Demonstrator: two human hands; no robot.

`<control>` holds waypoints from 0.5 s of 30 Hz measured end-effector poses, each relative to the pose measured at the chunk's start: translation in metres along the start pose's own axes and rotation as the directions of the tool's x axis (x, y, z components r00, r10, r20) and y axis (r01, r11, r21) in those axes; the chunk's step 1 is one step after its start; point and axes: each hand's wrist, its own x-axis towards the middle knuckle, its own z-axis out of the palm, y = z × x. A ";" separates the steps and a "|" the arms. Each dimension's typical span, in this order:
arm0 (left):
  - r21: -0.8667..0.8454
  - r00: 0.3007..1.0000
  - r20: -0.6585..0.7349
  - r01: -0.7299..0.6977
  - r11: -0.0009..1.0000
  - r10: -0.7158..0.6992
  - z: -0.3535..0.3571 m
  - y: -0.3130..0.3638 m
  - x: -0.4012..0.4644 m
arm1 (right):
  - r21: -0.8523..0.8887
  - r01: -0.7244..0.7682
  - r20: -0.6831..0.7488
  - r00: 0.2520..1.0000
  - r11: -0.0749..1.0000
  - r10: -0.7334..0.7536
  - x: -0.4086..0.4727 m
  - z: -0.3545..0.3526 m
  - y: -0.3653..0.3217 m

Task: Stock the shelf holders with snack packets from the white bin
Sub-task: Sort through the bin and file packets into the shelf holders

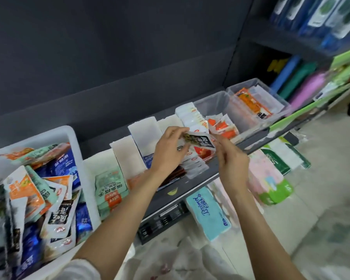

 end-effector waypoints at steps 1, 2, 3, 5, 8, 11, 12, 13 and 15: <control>-0.002 0.999 -0.027 0.023 1.000 -0.023 0.001 -0.002 0.003 | -0.015 0.043 0.016 0.999 0.999 -0.043 0.003 0.006 -0.001; 0.000 0.998 -0.047 0.046 0.999 -0.046 0.000 -0.005 0.004 | -0.031 0.090 0.035 0.995 0.995 -0.089 0.005 0.013 -0.001; 0.010 0.997 -0.049 0.064 0.998 -0.063 -0.002 -0.007 0.004 | -0.042 0.142 0.064 0.988 0.989 -0.139 0.007 0.019 0.001; 0.065 0.998 0.001 0.067 0.996 -0.068 -0.006 -0.015 0.000 | -0.034 0.245 0.167 0.957 0.969 -0.236 0.009 0.033 0.011; 0.212 0.995 0.093 0.005 0.977 -0.026 -0.008 -0.028 -0.011 | -0.076 0.347 0.335 0.892 0.935 -0.304 0.011 0.052 0.025; 0.303 0.983 0.182 -0.042 0.952 -0.015 -0.008 -0.034 -0.016 | -0.208 0.455 0.413 0.843 0.866 -0.345 0.010 0.064 0.029; 0.334 0.977 0.211 -0.054 0.941 -0.019 -0.008 -0.035 -0.016 | -0.226 0.465 0.416 0.840 0.856 -0.347 0.008 0.066 0.029; 0.356 0.973 0.231 -0.067 0.932 -0.018 -0.008 -0.036 -0.017 | -0.228 0.460 0.411 0.845 0.858 -0.343 0.007 0.066 0.029; 0.358 0.975 0.223 -0.095 0.929 0.014 -0.015 -0.034 -0.019 | -0.180 0.404 0.378 0.870 0.897 -0.316 0.006 0.061 0.023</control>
